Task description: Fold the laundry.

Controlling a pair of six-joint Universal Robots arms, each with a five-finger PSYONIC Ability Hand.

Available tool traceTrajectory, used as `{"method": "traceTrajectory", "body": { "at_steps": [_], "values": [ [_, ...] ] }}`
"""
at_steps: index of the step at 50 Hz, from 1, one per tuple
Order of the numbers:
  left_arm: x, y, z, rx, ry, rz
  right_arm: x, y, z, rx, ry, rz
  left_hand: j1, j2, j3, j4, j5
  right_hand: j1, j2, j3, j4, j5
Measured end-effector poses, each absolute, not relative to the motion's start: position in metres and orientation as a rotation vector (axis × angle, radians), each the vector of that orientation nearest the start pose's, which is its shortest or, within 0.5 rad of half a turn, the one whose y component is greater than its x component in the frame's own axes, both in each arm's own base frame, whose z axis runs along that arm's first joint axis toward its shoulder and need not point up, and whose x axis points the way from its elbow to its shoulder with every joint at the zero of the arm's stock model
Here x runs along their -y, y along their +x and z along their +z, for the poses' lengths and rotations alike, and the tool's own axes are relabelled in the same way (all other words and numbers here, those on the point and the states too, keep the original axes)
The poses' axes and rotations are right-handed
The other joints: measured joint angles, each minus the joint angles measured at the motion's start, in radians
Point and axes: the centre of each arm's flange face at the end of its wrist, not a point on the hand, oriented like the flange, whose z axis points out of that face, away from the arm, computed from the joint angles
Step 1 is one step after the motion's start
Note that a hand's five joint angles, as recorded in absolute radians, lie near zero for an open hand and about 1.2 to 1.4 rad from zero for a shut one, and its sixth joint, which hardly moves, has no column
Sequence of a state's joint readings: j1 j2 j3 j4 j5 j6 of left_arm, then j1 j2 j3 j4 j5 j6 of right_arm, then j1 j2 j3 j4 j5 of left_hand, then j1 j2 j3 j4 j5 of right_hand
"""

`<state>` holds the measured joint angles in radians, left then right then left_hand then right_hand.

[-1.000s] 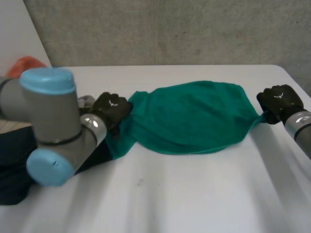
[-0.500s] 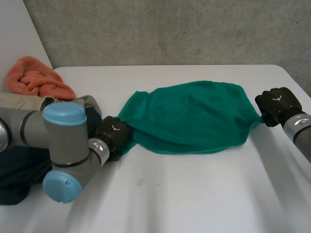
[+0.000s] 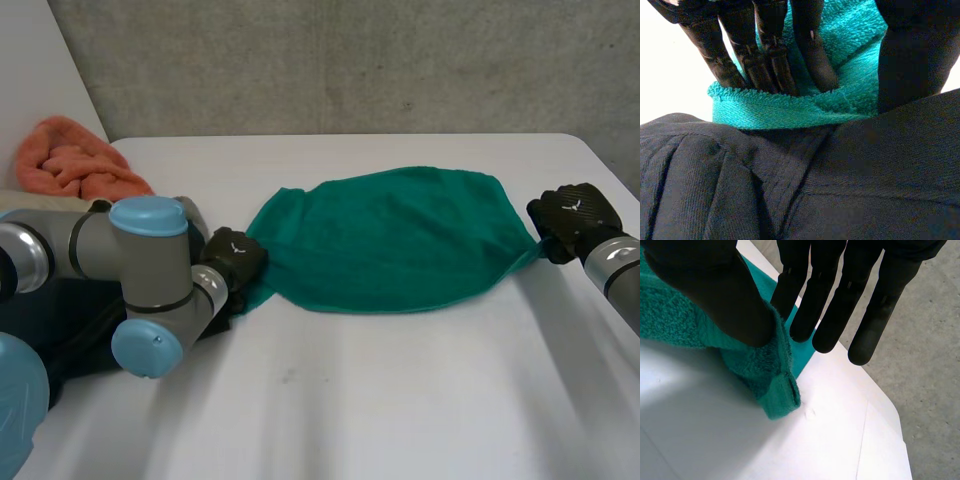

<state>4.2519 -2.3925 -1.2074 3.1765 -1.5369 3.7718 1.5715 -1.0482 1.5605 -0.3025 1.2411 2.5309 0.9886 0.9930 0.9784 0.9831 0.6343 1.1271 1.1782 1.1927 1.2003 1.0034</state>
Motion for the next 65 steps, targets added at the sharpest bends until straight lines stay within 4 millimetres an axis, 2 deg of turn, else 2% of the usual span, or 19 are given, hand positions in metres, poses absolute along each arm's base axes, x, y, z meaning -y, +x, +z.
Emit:
{"method": "traceTrajectory", "body": {
  "at_steps": [1, 5, 11, 15, 20, 21, 23, 27, 30, 34, 41, 47, 50, 52, 53, 55, 56, 59, 65],
  "values": [
    [0.317, -0.306, 0.108, -2.196, 1.363, -1.667, 0.375, 0.161, 0.157, -2.295, -1.078, -2.068, 0.146, 0.131, 0.132, 0.135, 0.027, 0.0, 0.0, 0.0, 0.0, 0.0],
    [0.318, -0.304, 0.113, -2.2, 1.351, -1.667, 0.375, 0.16, 0.16, -2.295, -1.075, -2.076, 0.194, 0.198, 0.199, 0.202, 0.027, 0.0, 0.0, 0.0, 0.0, 0.0],
    [0.306, -0.3, 0.152, -2.254, 1.285, -1.733, 0.372, 0.158, 0.18, -2.293, -1.08, -2.087, 0.194, 0.203, 0.206, 0.207, 0.027, 0.0, 0.0, 0.0, 0.0, 0.0],
    [0.287, -0.293, 0.189, -2.343, 1.217, -1.808, 0.364, 0.155, 0.201, -2.323, -1.12, -2.059, 0.194, 0.203, 0.209, 0.209, 0.027, 0.0, 0.0, 0.0, 0.0, 0.0],
    [0.253, -0.278, 0.231, -2.478, 1.16, -1.833, 0.343, 0.141, 0.229, -2.452, -1.269, -1.914, 0.195, 0.203, 0.211, 0.209, 0.027, 0.0, 0.0, 0.0, 0.0, 0.0],
    [0.253, -0.278, 0.231, -2.478, 1.16, -1.833, 0.343, 0.141, 0.229, -2.452, -1.269, -1.914, 0.195, 0.203, 0.211, 0.209, 0.027, 0.0, 0.0, 0.0, 0.0, 0.0],
    [0.232, -0.265, 0.249, -2.549, 1.146, -1.79, 0.322, 0.128, 0.243, -2.551, -1.419, -1.74, 0.194, 0.203, 0.211, 0.215, 0.027, 0.0, 0.0, 0.0, 0.0, 0.0],
    [0.205, -0.247, 0.261, -2.651, 1.137, -1.664, 0.295, 0.114, 0.252, -2.613, -1.605, -1.502, 0.195, 0.204, 0.211, 0.216, 0.027, 0.0, 0.0, 0.0, 0.0, 0.0],
    [0.194, -0.239, 0.259, -2.713, 1.133, -1.562, 0.283, 0.108, 0.253, -2.61, -1.695, -1.393, 0.194, 0.205, 0.211, 0.216, 0.027, 0.0, 0.0, 0.0, 0.0, 0.0],
    [0.192, -0.234, 0.248, -2.769, 1.121, -1.445, 0.28, 0.104, 0.246, -2.602, -1.737, -1.314, 0.194, 0.205, 0.211, 0.216, 0.027, 0.0, 0.0, 0.0, 0.0, 0.0],
    [0.226, -0.235, 0.21, -2.823, 1.059, -1.302, 0.3, 0.1, 0.213, -2.635, -1.723, -1.232, 0.195, 0.205, 0.211, 0.216, 0.027, 0.0, 0.0, 0.0, 0.0, 0.0],
    [0.256, -0.247, 0.193, -2.824, 1.053, -1.337, 0.325, 0.106, 0.192, -2.682, -1.644, -1.284, 0.194, 0.205, 0.211, 0.216, 0.027, 0.0, 0.0, 0.0, 0.0, 0.0],
    [0.26, -0.255, 0.19, -2.834, 1.066, -1.357, 0.334, 0.111, 0.186, -2.693, -1.569, -1.332, 0.189, 0.196, 0.204, 0.211, 0.029, 0.0, 0.0, 0.0, 0.0, 0.0],
    [0.258, -0.258, 0.191, -2.848, 1.073, -1.36, 0.339, 0.113, 0.185, -2.693, -1.524, -1.37, 0.152, 0.156, 0.172, 0.173, 0.07, 0.0, 0.0, 0.0, 0.0, 0.0],
    [0.255, -0.259, 0.191, -2.855, 1.076, -1.36, 0.342, 0.115, 0.184, -2.691, -1.497, -1.401, -0.008, 0.021, 0.035, 0.031, 0.091, 0.0, 0.0, 0.0, 0.0, 0.0],
    [0.25, -0.259, 0.192, -2.868, 1.079, -1.359, 0.346, 0.116, 0.183, -2.688, -1.462, -1.444, -0.338, -0.289, -0.27, -0.281, -0.121, 0.0, 0.0, 0.0, 0.0, 0.0],
    [0.245, -0.259, 0.193, -2.873, 1.082, -1.363, 0.348, 0.117, 0.183, -2.685, -1.436, -1.477, -0.384, -0.346, -0.327, -0.339, -0.171, 0.0, 0.0, 0.0, 0.0, 0.0],
    [0.231, -0.256, 0.193, -2.871, 1.086, -1.382, 0.353, 0.12, 0.181, -2.676, -1.371, -1.553, -0.448, -0.44, -0.424, -0.438, -0.266, 0.0, 0.0, 0.0, 0.0, 0.0],
    [0.207, -0.248, 0.185, -2.813, 1.085, -1.415, 0.355, 0.125, 0.176, -2.66, -1.28, -1.632, -0.467, -0.469, -0.448, -0.469, -0.295, 0.0, 0.0, 0.0, 0.0, 0.0]
  ]
}}
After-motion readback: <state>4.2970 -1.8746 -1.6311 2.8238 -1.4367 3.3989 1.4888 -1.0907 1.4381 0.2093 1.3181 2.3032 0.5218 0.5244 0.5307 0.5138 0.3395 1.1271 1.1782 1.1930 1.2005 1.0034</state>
